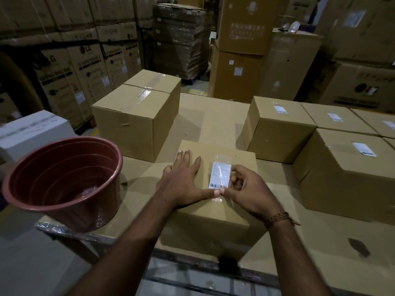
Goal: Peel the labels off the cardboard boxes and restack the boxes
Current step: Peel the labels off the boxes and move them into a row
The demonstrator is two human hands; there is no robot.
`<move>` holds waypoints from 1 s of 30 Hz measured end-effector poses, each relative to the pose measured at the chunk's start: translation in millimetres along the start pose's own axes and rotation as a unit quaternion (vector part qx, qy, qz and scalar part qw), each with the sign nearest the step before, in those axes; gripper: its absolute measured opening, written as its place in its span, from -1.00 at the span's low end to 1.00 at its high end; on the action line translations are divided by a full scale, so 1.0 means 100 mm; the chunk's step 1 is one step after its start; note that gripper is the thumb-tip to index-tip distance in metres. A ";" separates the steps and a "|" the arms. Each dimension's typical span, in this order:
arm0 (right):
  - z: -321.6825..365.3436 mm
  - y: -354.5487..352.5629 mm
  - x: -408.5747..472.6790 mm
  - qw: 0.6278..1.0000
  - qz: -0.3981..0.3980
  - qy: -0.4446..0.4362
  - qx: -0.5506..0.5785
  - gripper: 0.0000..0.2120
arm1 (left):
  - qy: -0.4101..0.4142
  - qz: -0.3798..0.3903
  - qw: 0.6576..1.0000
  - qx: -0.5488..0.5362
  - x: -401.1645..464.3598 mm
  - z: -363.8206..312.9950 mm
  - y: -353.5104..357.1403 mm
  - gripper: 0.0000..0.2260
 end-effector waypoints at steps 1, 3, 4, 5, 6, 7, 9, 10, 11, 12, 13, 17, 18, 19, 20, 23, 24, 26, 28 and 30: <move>0.02 0.01 0.00 1.000 0.013 -0.001 -0.012 -0.51 | 0.002 0.004 1.000 -0.002 0.00 -0.01 0.00 0.21; 0.05 0.01 0.00 0.998 0.035 0.004 -0.046 -0.63 | 0.008 0.015 1.000 -0.007 -0.01 -0.01 -0.01 0.20; 0.07 0.00 0.01 0.997 0.040 0.006 -0.059 -0.71 | 0.012 0.023 1.000 -0.011 -0.01 -0.01 -0.01 0.19; 0.06 -0.01 0.02 0.997 0.040 0.012 -0.067 -0.80 | 0.015 0.032 0.999 -0.016 -0.01 -0.01 -0.01 0.19; 0.05 -0.02 0.03 0.996 0.040 0.019 -0.071 -0.87 | 0.017 0.041 0.999 -0.023 -0.01 -0.01 -0.01 0.19; 0.04 -0.01 0.03 0.996 0.041 0.026 -0.077 -0.89 | 0.018 0.048 0.998 -0.028 -0.01 0.00 -0.02 0.19; 0.01 0.00 0.03 0.994 0.040 0.040 -0.090 -0.85 | 0.020 0.056 0.998 -0.033 -0.02 0.00 -0.02 0.19; 0.00 0.00 0.03 0.994 0.039 0.044 -0.093 -0.82 | 0.022 0.058 0.997 -0.034 -0.02 0.00 -0.02 0.19; 0.00 0.00 0.03 0.994 0.039 0.045 -0.093 -0.81 | 0.023 0.061 0.997 -0.035 -0.02 -0.01 -0.03 0.19; 0.00 0.00 0.02 0.994 0.039 0.043 -0.091 -0.82 | 0.024 0.063 0.997 -0.036 -0.02 -0.01 -0.03 0.18; -0.01 0.00 0.02 0.994 0.039 0.043 -0.089 -0.82 | 0.024 0.065 0.997 -0.037 -0.02 -0.01 -0.03 0.18; -0.04 0.00 0.03 0.994 0.043 0.042 -0.089 -0.76 | 0.026 0.069 0.997 -0.039 -0.01 -0.01 -0.02 0.18; -0.04 0.00 0.03 0.994 0.043 0.041 -0.088 -0.75 | 0.025 0.070 0.996 -0.039 -0.01 0.00 -0.01 0.18; -0.03 0.00 0.03 0.995 0.043 0.041 -0.086 -0.75 | 0.025 0.071 0.996 -0.037 0.00 0.00 0.00 0.18; -0.03 0.00 0.03 0.995 0.045 0.040 -0.084 -0.75 | 0.025 0.070 0.997 -0.034 0.00 0.00 0.00 0.18; -0.03 0.02 0.03 0.995 0.050 0.039 -0.073 -0.79 | 0.026 0.073 0.997 -0.025 0.00 0.00 0.01 0.18; -0.03 0.02 0.03 0.996 0.052 0.037 -0.069 -0.80 | 0.026 0.074 0.997 -0.024 0.00 0.00 0.01 0.17; -0.02 0.02 0.03 0.996 0.052 0.031 -0.069 -0.81 | 0.027 0.076 0.997 -0.020 -0.01 -0.01 0.00 0.17; -0.02 0.02 0.04 0.996 0.055 0.028 -0.068 -0.81 | 0.028 0.077 0.996 -0.019 0.00 -0.01 0.00 0.17; -0.02 0.01 0.04 0.996 0.062 0.025 -0.060 -0.79 | 0.028 0.078 0.996 -0.018 0.00 0.00 0.01 0.17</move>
Point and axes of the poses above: each hand's wrist, its own x-axis towards the middle knuckle, its own y-axis out of the palm, z = x × y, the point moved 9 cm from there along x, towards the middle knuckle, and after that the axes turned 4 degrees about z, right-handed, at the moved point
